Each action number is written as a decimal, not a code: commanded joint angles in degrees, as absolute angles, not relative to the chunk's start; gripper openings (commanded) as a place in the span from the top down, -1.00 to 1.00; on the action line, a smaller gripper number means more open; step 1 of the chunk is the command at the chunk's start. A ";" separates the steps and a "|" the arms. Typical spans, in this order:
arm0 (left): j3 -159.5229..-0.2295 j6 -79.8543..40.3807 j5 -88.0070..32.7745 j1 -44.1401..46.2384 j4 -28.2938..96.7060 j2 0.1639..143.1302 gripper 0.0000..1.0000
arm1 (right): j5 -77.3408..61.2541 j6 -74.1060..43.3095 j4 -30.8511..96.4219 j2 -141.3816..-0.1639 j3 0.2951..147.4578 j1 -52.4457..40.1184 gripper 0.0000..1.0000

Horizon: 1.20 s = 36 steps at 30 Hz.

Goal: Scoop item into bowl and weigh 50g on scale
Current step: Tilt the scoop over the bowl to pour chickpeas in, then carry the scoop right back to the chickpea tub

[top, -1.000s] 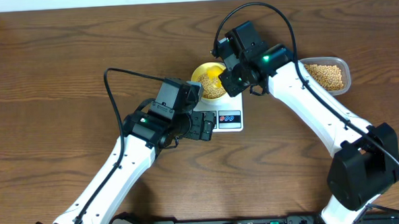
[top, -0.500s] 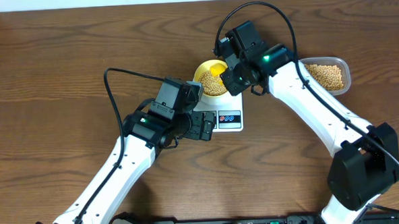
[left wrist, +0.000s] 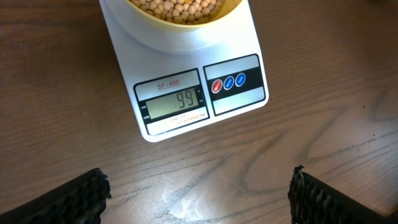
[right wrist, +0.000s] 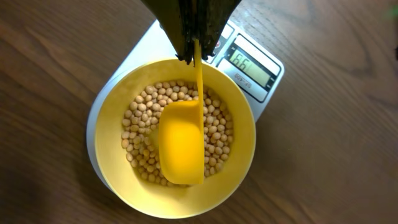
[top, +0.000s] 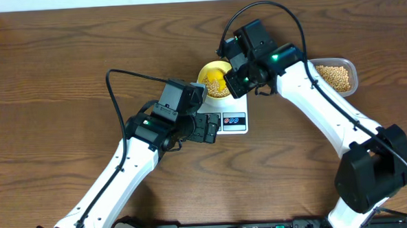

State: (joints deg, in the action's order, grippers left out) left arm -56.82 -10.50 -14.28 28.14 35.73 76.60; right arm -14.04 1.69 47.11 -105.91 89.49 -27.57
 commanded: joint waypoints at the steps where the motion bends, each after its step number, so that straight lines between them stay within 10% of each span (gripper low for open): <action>1: -56.36 -10.20 -14.52 28.10 35.70 75.88 -0.87 | -18.24 -0.97 47.13 -105.86 89.12 -25.74 0.98; 36: -56.36 -10.20 -14.52 28.10 35.70 75.88 -0.88 | -54.76 -6.46 41.25 -102.21 89.14 -0.64 0.98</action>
State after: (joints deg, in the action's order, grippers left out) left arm -56.82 -10.50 -14.28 28.14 35.73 76.60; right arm -49.19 -5.82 42.09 -105.14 89.43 -2.52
